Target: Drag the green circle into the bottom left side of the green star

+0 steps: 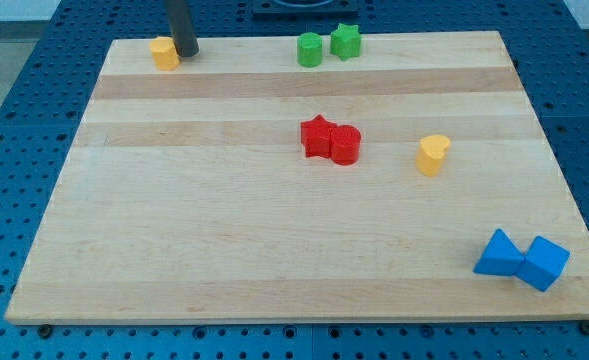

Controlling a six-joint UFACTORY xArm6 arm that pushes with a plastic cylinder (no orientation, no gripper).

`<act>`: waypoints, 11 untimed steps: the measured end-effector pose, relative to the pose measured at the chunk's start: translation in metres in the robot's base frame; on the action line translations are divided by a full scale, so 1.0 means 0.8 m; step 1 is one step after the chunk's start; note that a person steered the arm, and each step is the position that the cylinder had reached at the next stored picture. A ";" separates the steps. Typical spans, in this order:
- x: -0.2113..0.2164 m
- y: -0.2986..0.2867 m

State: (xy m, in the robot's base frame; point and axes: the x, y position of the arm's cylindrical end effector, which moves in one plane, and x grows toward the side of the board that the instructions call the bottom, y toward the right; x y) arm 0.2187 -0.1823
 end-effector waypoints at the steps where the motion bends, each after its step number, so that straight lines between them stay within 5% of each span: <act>1: 0.000 -0.009; 5: 0.000 0.035; 9: 0.000 0.219; 11: -0.033 0.238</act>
